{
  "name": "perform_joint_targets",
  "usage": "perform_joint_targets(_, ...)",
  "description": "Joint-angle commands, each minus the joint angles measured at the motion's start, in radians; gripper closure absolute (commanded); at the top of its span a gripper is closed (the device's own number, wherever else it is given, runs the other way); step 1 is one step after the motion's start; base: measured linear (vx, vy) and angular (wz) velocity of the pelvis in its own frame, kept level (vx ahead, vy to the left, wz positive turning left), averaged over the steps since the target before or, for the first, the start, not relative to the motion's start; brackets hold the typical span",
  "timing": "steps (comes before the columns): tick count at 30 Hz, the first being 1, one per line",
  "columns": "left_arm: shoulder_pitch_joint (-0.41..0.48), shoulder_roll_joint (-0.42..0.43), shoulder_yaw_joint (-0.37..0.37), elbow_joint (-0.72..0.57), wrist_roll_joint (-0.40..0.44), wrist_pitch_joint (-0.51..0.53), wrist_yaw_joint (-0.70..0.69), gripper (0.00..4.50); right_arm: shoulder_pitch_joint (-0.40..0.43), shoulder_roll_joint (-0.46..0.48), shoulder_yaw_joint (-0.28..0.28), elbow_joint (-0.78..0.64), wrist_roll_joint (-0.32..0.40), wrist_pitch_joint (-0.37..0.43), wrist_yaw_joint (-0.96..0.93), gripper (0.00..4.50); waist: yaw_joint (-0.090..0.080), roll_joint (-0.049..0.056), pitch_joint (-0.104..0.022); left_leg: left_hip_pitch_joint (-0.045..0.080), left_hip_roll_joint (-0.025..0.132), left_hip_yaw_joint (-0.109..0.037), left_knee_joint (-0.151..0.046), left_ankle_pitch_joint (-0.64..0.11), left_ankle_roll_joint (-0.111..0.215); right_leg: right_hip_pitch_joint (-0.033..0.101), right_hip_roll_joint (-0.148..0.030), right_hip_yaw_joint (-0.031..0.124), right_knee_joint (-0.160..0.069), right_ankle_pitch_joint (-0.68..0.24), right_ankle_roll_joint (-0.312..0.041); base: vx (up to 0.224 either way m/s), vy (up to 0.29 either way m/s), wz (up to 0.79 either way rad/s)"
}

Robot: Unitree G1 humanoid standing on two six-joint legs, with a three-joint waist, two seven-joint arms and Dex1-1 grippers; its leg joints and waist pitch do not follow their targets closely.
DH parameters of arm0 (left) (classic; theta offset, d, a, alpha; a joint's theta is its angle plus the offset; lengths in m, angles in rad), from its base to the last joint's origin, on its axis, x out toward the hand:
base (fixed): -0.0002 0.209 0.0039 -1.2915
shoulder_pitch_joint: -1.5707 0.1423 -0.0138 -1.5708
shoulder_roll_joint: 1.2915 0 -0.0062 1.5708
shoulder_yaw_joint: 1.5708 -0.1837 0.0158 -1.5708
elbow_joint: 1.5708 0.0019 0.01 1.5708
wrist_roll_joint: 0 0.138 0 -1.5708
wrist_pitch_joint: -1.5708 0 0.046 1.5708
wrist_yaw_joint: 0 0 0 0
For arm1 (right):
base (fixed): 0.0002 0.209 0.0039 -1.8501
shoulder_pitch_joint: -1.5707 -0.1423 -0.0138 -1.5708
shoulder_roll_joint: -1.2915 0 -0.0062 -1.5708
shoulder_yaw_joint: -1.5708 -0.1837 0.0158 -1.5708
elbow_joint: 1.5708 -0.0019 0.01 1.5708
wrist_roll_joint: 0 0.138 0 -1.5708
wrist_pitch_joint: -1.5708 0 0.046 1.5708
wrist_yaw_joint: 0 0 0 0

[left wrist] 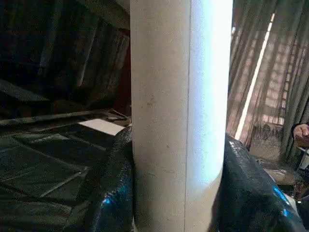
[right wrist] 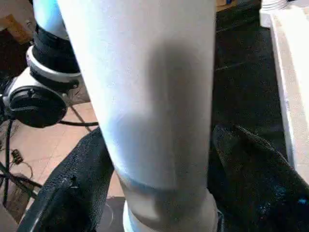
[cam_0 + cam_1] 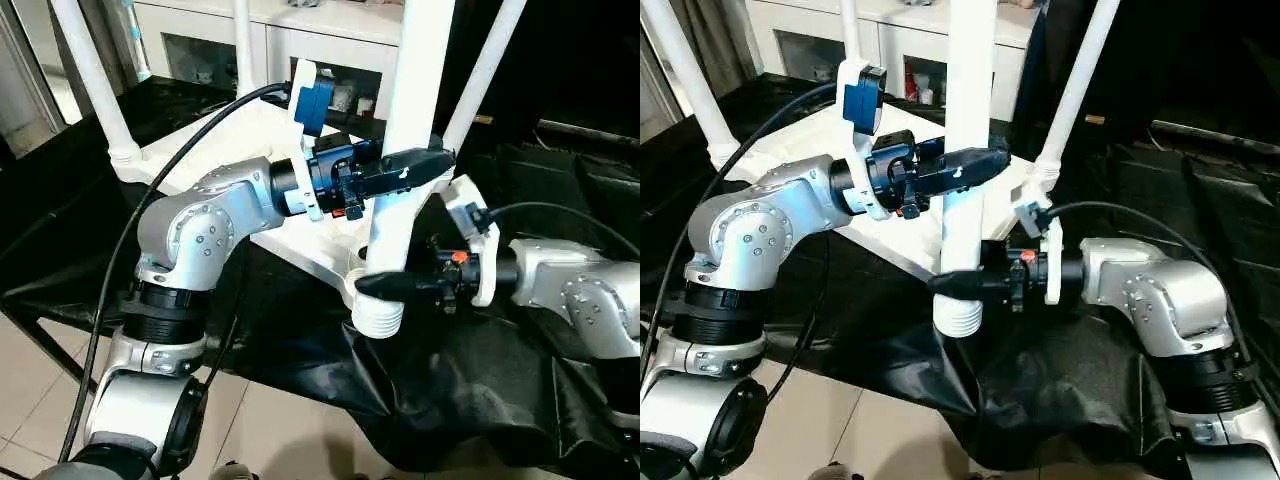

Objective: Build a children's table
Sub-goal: Pick table leg

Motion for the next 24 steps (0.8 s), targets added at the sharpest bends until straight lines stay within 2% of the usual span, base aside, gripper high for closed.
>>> perform_joint_targets(1, -0.001, 0.001, -0.006, -0.017, -0.014, 0.004, -0.001, 2.7, -0.018, -0.008, 0.005, -0.008, -0.001, -0.01, 0.007, 1.07, 0.004, -0.015, -0.077, 0.002, 0.009, 0.009, -0.066, -0.119, 0.025, 0.075, -0.054, 0.037, -0.082, -0.4, -0.063, 0.0, 0.0, 0.0)
perform_joint_targets(10, -0.009, -0.001, -0.007, -0.008, -0.016, 0.006, -0.004, 2.7, -0.019, 0.004, 0.003, -0.001, 0.0, -0.011, 0.005, 1.07, 0.004, -0.012, -0.078, 0.003, 0.009, 0.009, -0.065, -0.124, 0.023, 0.075, -0.054, 0.037, -0.081, -0.391, -0.07, 0.0, 0.0, 0.0)
perform_joint_targets(18, -0.012, -0.003, -0.007, -0.002, -0.015, 0.004, -0.004, 2.7, -0.023, 0.008, 0.0, 0.004, 0.002, -0.008, 0.008, 1.84, 0.005, -0.012, -0.078, 0.003, 0.01, 0.009, -0.065, -0.122, 0.024, 0.076, -0.054, 0.038, -0.08, -0.384, -0.074, 0.0, 0.0, 0.0)
perform_joint_targets(23, -0.014, -0.002, -0.006, -0.001, -0.014, 0.002, -0.003, 2.7, -0.024, 0.009, -0.002, 0.007, 0.002, -0.006, 0.009, 2.09, 0.004, -0.012, -0.078, 0.004, 0.01, 0.009, -0.066, -0.125, 0.023, 0.075, -0.054, 0.038, -0.08, -0.385, -0.075, 0.0, 0.0, 0.0)
perform_joint_targets(24, -0.014, -0.002, -0.006, -0.001, -0.014, 0.002, -0.003, 2.7, -0.024, 0.009, -0.002, 0.007, 0.002, -0.006, 0.009, 2.3, 0.004, -0.012, -0.077, 0.003, 0.009, 0.01, -0.065, -0.125, 0.023, 0.076, -0.054, 0.038, -0.081, -0.386, -0.075, 0.0, 0.0, 0.0)
